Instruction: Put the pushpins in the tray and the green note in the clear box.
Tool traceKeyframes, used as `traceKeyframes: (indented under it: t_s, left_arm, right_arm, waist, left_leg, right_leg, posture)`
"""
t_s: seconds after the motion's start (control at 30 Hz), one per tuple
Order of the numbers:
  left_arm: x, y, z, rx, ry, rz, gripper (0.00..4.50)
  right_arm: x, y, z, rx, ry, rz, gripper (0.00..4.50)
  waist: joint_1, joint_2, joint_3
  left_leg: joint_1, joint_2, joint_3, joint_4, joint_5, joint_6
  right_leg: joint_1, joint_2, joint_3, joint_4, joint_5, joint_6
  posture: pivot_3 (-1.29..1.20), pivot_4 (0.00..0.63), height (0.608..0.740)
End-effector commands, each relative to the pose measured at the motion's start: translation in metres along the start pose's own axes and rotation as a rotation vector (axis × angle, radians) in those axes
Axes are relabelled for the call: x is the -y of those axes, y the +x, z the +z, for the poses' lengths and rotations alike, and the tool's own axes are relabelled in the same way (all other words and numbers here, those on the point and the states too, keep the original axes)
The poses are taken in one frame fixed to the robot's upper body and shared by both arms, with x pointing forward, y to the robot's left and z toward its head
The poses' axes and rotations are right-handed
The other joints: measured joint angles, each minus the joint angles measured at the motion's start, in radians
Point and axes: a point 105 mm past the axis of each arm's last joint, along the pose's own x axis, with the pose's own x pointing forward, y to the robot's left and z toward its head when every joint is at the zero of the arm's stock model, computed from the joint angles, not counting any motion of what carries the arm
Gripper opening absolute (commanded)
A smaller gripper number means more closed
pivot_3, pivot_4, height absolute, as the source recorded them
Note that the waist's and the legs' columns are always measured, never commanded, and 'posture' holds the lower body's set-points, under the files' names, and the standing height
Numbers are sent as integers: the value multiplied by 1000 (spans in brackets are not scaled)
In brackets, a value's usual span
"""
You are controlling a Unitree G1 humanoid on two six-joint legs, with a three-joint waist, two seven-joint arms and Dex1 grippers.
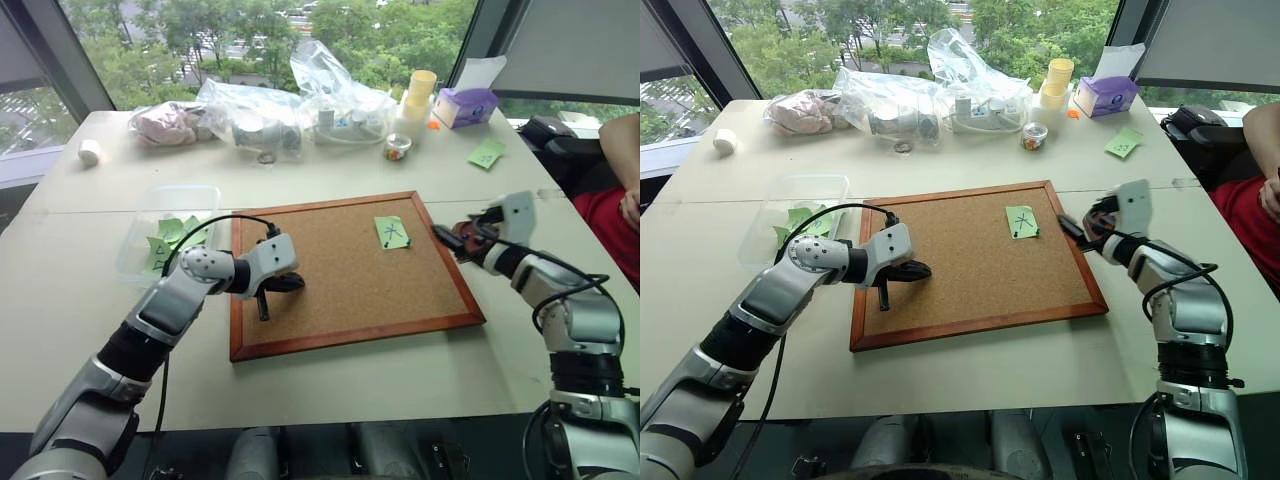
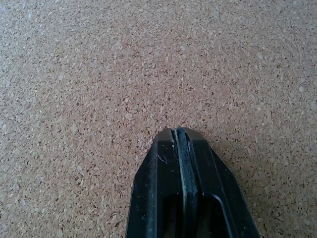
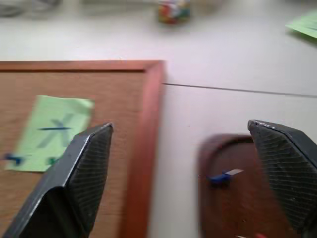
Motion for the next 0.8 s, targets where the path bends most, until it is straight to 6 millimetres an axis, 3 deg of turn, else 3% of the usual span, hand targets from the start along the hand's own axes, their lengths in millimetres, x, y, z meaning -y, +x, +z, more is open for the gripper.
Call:
traceKeyframes:
  t_s: [0.03,0.17,0.5,0.6,0.7,0.77,0.8]
  left_arm:
    - [-3,-3,-19,-78,-27,10,0]
    - [-3,-2,-19,-74,-26,9,0]
    - [1,0,-19,-73,-32,5,0]
    - [2,0,-19,-74,-35,3,0]
    - [3,1,-20,-76,-37,1,0]
    - [4,1,-20,-76,-38,-2,0]
    - [4,1,-20,-76,-39,-3,0]
  right_arm:
    - [-25,2,1,11,8,110,4459]
    - [-40,12,-15,-16,27,137,4459]
    - [-40,24,-22,-7,53,128,4459]
    - [-39,27,-18,15,52,123,3626]
    - [-39,27,-18,25,51,122,2178]
    - [-39,27,-19,23,51,123,1465]
    - [-40,26,-19,24,51,123,839]
  waist:
    - [2,0,0]
    - [2,0,0]
    - [3,0,0]
    - [3,0,0]
    - [3,0,0]
    - [3,0,0]
    - [3,0,0]
  left_leg:
    - [0,0,0,0,0,0]
    - [0,0,0,0,0,0]
    - [0,0,0,0,0,0]
    - [0,-1,0,0,0,0]
    - [0,-1,0,0,0,0]
    - [0,0,0,0,0,0]
    - [0,0,0,0,0,0]
  right_leg:
    - [0,0,0,0,0,0]
    - [0,-1,0,0,0,0]
    - [0,0,0,0,0,0]
    - [0,-1,0,0,0,0]
    - [0,-1,0,0,0,0]
    - [0,-1,0,0,0,0]
    - [0,-1,0,0,0,0]
  posture:
    - [0,150,738]
    - [0,150,738]
    - [0,150,738]
    - [0,150,738]
    - [0,150,738]
    - [0,150,738]
    - [0,150,738]
